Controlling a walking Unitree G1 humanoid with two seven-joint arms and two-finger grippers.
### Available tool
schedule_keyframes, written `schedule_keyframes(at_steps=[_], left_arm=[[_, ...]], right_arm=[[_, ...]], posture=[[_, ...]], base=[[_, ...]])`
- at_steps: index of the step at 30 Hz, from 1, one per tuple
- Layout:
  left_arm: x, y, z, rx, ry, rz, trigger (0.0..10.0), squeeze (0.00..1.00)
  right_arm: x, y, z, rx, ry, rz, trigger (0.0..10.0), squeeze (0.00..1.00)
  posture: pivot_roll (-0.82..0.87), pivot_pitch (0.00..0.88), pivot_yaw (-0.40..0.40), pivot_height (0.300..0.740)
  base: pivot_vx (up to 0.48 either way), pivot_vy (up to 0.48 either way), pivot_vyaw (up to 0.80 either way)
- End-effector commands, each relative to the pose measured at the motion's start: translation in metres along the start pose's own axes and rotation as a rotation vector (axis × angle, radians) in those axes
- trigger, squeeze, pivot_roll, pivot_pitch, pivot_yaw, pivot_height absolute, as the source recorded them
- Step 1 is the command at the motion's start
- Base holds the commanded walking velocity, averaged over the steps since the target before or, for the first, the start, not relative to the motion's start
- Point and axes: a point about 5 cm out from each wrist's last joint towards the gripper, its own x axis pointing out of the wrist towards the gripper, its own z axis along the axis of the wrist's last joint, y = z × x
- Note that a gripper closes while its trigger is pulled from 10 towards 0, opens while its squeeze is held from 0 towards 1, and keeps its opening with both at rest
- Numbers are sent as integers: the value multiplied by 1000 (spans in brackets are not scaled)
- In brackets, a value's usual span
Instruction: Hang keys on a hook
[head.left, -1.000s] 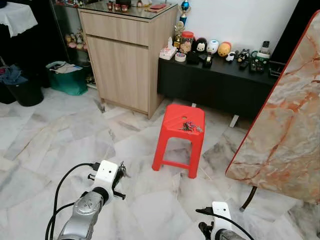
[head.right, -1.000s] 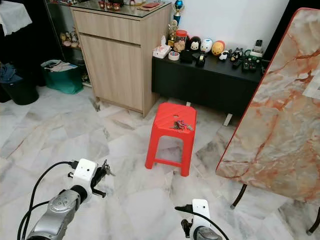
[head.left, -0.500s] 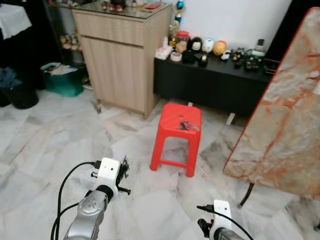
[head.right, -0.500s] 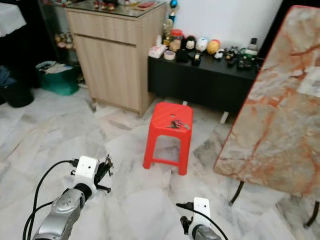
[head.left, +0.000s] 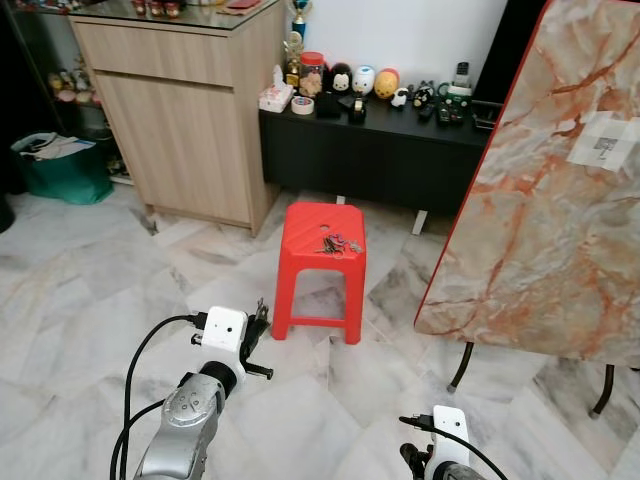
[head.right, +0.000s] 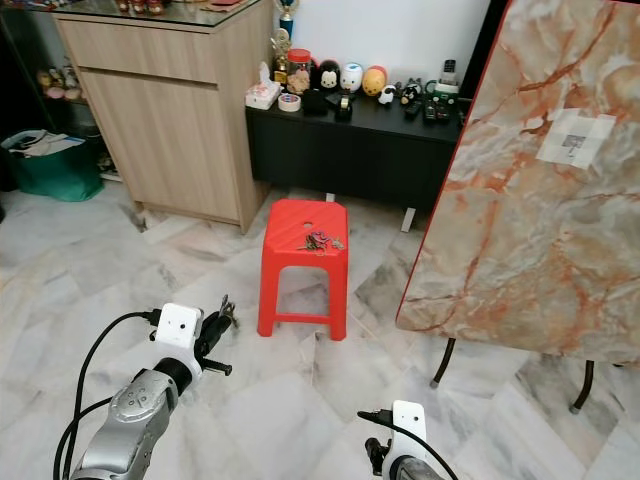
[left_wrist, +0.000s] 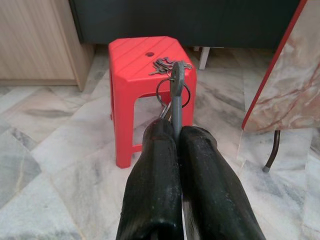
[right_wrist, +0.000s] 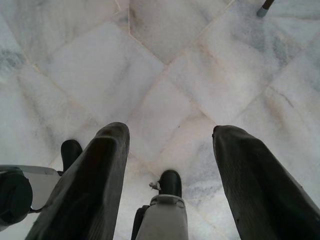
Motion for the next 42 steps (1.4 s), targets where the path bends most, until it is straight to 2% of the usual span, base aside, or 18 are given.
schedule_keyframes(at_steps=[1, 6, 13, 20, 23, 26, 30, 42], left_arm=[[0, -4, 5, 16, -25, -1, 10000, 0], [4, -8, 6, 3, -27, -24, 10000, 0], [13, -2, 22, 13, -68, -17, 10000, 0], [12, -8, 24, 27, -76, -39, 10000, 0], [12, -9, 24, 38, -83, -26, 10000, 0], [13, -10, 28, 10, -104, -20, 10000, 0], [14, -11, 30, 34, -106, -35, 10000, 0], [16, -16, 33, 33, -121, -69, 10000, 0]], right_arm=[[-1, -4, -3, 4, 4, -6, 10000, 0], [-1, -5, -4, 26, -9, -20, 10000, 0], [0, 1, 3, 6, -22, -9, 10000, 0], [1, 4, 7, 25, -44, -7, 10000, 0], [0, 1, 2, 20, -26, -13, 10000, 0], [-1, -4, -2, 23, -15, -25, 10000, 0], [-1, -6, -1, 20, -13, -33, 10000, 0], [0, -4, 1, 5, -22, -22, 10000, 0]], posture=[[49, 0, -68, 740], [55, 0, -61, 740], [71, 0, -50, 740], [62, 0, -43, 740], [64, 0, -48, 740], [64, 0, -50, 740], [56, 0, -49, 740], [46, 0, -37, 740]], base=[[0, -334, -750], [0, -230, -751], [0, 0, -744], [0, 0, -744], [0, -227, -744], [0, -480, -744], [0, 0, -744], [0, 0, -742]])
